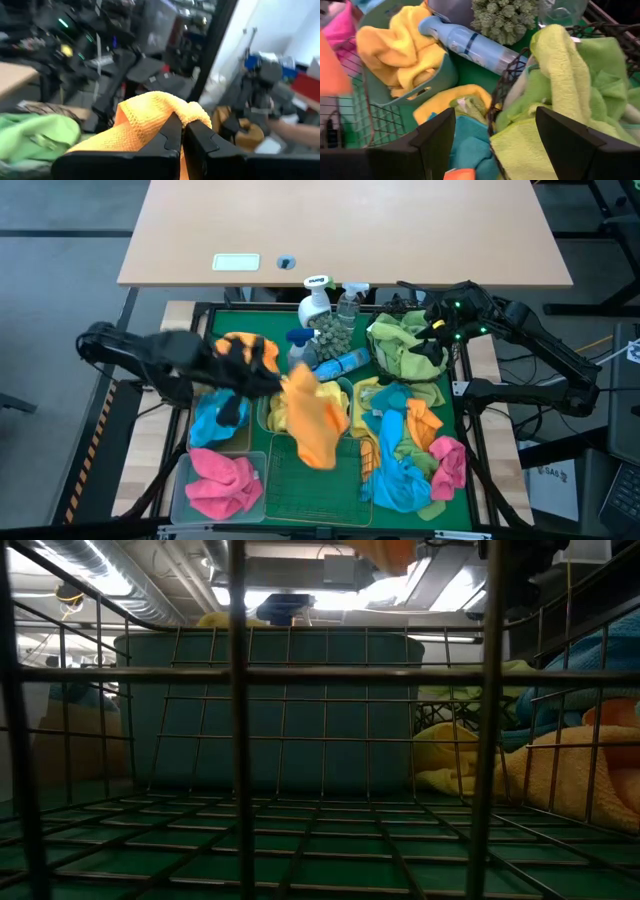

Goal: Sort microfiber towel by color & place in baskets
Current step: Put the orange microfiber towel into the gold wire basket

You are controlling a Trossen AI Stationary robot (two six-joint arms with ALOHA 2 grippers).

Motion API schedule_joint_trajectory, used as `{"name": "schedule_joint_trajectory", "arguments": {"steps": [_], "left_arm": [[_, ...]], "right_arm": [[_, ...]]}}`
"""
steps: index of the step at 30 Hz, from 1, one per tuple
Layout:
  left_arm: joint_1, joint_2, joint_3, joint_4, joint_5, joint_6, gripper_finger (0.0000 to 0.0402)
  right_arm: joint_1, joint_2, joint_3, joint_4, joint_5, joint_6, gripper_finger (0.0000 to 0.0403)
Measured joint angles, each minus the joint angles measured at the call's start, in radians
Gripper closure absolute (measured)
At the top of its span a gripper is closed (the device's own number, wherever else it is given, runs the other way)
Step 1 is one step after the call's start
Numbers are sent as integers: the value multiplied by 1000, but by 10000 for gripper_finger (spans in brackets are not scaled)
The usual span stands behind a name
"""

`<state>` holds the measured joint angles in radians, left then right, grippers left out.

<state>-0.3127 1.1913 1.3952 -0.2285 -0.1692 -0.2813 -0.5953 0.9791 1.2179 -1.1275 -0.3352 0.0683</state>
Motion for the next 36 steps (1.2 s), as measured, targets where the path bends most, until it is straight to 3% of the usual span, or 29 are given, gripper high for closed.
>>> {"name": "schedule_joint_trajectory", "arguments": {"steps": [9,23,32,36], "left_arm": [[-97,215,0,5,-5,-5,401],[-147,501,0,-30,12,-210,400],[-148,605,0,-36,38,-453,357],[-135,605,0,-73,132,-566,320]], "right_arm": [[0,0,0,1,-127,7,127],[0,-14,0,-9,-129,-22,127],[0,-13,0,-9,-129,-24,127],[0,-13,0,2,-128,-24,127]]}}
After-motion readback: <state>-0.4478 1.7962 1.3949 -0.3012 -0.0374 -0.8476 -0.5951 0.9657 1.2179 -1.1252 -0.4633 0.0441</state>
